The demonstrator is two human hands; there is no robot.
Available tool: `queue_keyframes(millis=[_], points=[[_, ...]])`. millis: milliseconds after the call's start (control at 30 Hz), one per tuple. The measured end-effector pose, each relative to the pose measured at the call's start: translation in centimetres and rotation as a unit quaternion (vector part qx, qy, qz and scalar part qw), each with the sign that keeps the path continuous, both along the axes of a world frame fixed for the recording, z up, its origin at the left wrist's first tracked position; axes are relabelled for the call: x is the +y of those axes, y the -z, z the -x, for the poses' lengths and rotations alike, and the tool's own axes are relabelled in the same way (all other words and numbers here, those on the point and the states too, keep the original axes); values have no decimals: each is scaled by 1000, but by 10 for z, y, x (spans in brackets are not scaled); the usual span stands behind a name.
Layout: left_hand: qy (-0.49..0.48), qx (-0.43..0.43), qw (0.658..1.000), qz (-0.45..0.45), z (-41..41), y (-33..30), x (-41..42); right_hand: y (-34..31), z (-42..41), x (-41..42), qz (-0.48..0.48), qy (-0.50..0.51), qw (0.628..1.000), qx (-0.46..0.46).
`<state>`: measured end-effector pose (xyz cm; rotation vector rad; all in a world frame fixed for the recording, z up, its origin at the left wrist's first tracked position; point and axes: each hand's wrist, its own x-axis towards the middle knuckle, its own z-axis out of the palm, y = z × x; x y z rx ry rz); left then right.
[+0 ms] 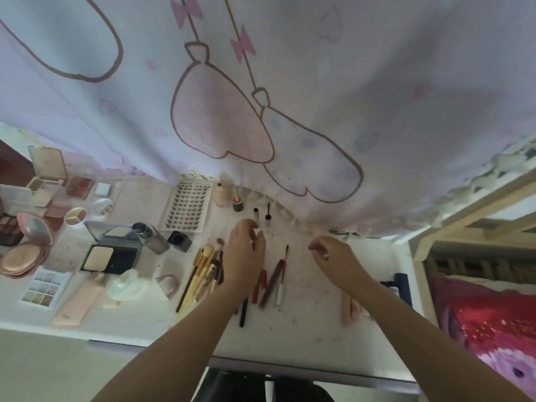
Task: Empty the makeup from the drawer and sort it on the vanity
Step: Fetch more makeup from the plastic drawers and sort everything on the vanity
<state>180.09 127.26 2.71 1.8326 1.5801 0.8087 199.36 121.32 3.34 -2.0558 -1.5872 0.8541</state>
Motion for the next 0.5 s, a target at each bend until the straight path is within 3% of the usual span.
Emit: queue_keyframes(millis=[133, 233, 333, 500], points=[[124, 31, 991, 26, -54, 0, -54, -8, -39, -27, 78, 52, 995, -39], [217, 177, 954, 105, -92, 13, -85, -8, -43, -34, 149, 58, 986, -55], [233, 280, 916, 167, -114, 24, -101, -4, -40, -41, 168, 80, 982, -16], [213, 327, 909, 146, -126, 32, -101, 1, -39, -44, 159, 92, 983, -7]])
